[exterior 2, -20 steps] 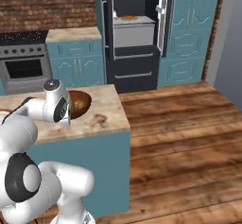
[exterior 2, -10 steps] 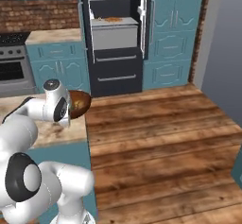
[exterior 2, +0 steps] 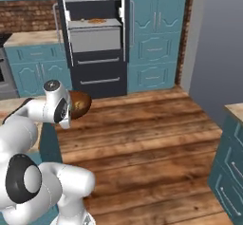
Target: Pick the chicken drumstick and cucumber from their plates and place them in the bowl. Then put the bowl in the fridge.
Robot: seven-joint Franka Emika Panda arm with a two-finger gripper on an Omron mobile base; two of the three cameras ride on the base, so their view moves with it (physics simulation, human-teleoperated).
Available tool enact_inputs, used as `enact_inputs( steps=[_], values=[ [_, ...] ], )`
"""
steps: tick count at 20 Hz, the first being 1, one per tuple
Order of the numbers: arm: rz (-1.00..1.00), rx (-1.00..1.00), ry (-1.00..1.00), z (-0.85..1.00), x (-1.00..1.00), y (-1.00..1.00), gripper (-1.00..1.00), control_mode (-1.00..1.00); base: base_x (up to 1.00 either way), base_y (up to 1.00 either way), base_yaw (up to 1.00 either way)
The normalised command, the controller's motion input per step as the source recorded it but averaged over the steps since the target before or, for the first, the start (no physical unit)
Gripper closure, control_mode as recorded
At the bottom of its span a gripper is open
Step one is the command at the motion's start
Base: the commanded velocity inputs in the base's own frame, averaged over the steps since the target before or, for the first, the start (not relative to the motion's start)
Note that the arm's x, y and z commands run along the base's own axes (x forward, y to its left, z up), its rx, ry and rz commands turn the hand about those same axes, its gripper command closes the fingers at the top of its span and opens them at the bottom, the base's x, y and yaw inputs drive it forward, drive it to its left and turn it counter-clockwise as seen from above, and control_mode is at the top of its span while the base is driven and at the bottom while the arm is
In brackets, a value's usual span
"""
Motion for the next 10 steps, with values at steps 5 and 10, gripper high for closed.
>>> enact_inputs(
  steps=[5, 10],
  values=[
    [0.00, 0.00, 0.00, 0.00, 0.00, 0.00, 1.00, 1.00, 0.73, -0.51, 0.01],
    [0.00, 0.00, 0.00, 0.00, 0.00, 0.00, 1.00, 1.00, 0.83, -0.32, 0.12]
  ],
)
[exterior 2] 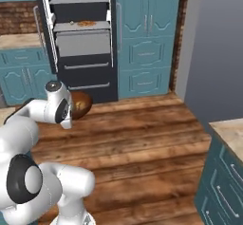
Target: Pick the chicken drumstick and cucumber from their plates and place them in the bowl. Then put the bowl in the fridge.
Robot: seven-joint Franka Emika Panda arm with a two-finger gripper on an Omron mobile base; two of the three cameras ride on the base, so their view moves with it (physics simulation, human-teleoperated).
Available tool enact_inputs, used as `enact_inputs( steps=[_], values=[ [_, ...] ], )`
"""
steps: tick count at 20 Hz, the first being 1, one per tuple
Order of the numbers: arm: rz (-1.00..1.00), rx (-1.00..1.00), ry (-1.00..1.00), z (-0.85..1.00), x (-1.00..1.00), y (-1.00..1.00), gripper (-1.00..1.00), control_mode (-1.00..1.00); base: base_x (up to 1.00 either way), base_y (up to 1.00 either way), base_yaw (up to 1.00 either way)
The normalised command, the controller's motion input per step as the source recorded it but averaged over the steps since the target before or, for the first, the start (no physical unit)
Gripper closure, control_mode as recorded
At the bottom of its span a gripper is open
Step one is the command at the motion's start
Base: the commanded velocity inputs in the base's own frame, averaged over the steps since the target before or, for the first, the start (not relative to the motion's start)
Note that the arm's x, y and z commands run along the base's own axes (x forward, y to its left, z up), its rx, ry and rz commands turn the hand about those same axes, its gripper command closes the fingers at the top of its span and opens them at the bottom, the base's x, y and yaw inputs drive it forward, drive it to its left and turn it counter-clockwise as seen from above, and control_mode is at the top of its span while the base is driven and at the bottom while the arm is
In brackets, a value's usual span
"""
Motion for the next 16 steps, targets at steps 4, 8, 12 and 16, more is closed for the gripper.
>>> enact_inputs(
  steps=[4, 8, 12, 16],
  values=[
    [0.00, 0.00, 0.00, 0.00, 0.00, 0.00, 1.00, 1.00, 0.86, -0.23, 0.17],
    [0.00, 0.00, 0.00, 0.00, 0.00, 0.00, 1.00, 1.00, 0.86, -0.17, 0.25],
    [0.00, 0.00, 0.00, 0.00, 0.00, 0.00, 1.00, 1.00, 0.84, -0.13, 0.30],
    [0.00, 0.00, 0.00, 0.00, 0.00, 0.00, 1.00, 1.00, 0.86, -0.19, 0.21]
  ],
)
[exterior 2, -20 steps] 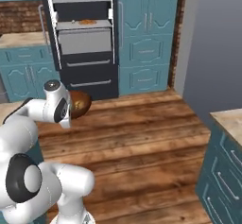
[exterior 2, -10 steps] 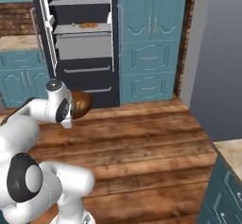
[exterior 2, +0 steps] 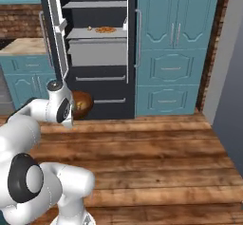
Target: Pick the chicken drumstick and cucumber from their plates and place them in the bowl. Then put the bowl in the fridge.
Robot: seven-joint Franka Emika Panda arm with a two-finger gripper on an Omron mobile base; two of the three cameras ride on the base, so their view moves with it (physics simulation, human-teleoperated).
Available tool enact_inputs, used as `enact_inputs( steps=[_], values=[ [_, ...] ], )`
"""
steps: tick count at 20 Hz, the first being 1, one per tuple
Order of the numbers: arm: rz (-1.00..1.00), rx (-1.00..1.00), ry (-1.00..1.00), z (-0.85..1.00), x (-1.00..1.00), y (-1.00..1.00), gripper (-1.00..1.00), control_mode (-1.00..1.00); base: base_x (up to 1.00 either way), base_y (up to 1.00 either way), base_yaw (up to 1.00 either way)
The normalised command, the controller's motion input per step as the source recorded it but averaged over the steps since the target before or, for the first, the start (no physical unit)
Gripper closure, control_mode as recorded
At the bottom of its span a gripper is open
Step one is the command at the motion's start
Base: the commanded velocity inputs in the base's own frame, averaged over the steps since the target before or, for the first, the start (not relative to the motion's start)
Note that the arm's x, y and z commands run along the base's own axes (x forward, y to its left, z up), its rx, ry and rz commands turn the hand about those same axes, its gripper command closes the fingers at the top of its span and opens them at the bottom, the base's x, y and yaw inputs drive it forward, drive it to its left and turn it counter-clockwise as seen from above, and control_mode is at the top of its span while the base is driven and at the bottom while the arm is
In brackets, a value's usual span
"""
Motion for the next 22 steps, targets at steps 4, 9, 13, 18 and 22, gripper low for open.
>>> enact_inputs(
  steps=[4, 9, 13, 18, 22],
  values=[
    [0.00, 0.00, 0.00, 0.00, 0.00, 0.00, 1.00, 1.00, 0.88, -0.25, 0.12],
    [0.00, 0.00, 0.00, 0.00, 0.00, 0.00, 1.00, 1.00, 0.85, -0.10, 0.17],
    [0.00, 0.00, 0.00, 0.00, 0.00, 0.00, 1.00, 1.00, 0.86, -0.08, 0.10],
    [0.00, 0.00, 0.00, 0.00, 0.00, 0.00, 1.00, 1.00, 0.84, -0.11, 0.00],
    [0.00, 0.00, 0.00, 0.00, 0.00, 0.00, 1.00, 1.00, 0.79, -0.10, 0.01]
  ],
)
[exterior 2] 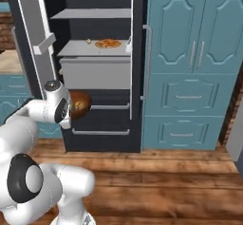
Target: Pick the chicken drumstick and cucumber from their plates and place them in the bowl. Then put the bowl in the fridge.
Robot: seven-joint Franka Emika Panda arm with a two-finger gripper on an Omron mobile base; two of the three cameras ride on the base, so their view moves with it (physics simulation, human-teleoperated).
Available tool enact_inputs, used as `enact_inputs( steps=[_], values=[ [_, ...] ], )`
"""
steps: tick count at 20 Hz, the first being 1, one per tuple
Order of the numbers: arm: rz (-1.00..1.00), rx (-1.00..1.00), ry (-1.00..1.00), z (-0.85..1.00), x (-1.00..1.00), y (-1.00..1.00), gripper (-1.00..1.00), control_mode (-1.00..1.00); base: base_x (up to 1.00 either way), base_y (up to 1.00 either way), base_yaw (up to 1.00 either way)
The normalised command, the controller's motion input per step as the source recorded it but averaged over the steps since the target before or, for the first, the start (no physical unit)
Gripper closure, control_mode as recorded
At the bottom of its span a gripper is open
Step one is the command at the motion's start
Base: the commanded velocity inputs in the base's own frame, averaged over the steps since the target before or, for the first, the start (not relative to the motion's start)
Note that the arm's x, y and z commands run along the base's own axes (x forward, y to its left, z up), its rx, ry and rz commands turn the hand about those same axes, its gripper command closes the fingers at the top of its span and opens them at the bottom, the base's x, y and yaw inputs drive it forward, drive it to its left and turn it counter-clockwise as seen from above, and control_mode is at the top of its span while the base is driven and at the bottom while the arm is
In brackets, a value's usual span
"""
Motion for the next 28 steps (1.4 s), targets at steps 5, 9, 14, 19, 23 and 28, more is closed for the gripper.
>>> enact_inputs(
  steps=[5, 9, 14, 19, 23, 28],
  values=[
    [0.00, 0.00, 0.00, 0.00, 0.00, 0.00, 1.00, 1.00, 0.74, -0.10, 0.05],
    [0.00, 0.00, 0.00, 0.00, 0.00, 0.00, 1.00, 1.00, 0.72, -0.09, 0.06],
    [0.00, 0.00, 0.00, 0.00, 0.00, 0.00, 1.00, 1.00, 0.63, -0.13, 0.08],
    [0.00, 0.00, 0.00, 0.00, 0.00, 0.00, 1.00, 1.00, 0.63, -0.17, 0.05],
    [0.00, 0.00, 0.00, 0.00, 0.00, 0.00, 1.00, 1.00, 0.57, -0.15, 0.08],
    [0.00, 0.00, 0.00, 0.00, 0.00, 0.00, 1.00, 1.00, 0.52, -0.19, 0.05]
  ],
)
